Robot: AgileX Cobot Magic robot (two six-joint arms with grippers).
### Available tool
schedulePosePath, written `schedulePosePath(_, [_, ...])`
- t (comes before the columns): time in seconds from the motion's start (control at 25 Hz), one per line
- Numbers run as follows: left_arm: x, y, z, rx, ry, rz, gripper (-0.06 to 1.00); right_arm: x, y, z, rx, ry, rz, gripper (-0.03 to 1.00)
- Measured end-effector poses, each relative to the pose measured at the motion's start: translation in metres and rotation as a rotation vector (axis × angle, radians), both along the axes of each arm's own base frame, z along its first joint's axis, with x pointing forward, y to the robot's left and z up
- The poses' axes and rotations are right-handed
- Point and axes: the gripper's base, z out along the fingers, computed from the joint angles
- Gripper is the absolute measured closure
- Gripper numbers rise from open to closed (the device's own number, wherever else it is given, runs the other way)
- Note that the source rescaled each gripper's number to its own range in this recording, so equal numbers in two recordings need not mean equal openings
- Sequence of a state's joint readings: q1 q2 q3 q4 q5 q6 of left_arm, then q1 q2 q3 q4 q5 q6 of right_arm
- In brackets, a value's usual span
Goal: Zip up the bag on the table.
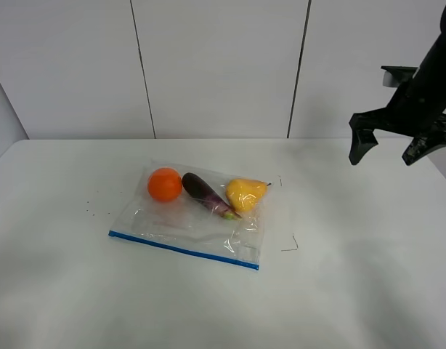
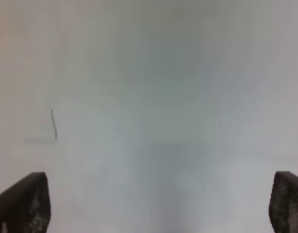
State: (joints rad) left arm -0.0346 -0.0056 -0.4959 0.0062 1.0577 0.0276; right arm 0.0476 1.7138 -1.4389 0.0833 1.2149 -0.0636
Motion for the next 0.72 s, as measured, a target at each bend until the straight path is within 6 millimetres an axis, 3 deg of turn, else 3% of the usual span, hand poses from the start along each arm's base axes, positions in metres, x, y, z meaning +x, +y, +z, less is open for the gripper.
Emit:
schedulePosePath(0.44, [0.000,0.000,0.000,-0.001,0.000,0.000,-0.05,-0.155,-0.009,-0.017,-0.020,0.076,-0.011,-0.03])
schedulePosePath(0.72, [0.000,0.000,0.000,-0.001,0.000,0.000,-0.05,-0.222,-0.013,-0.016,-0.008,-0.189,-0.020,-0.03])
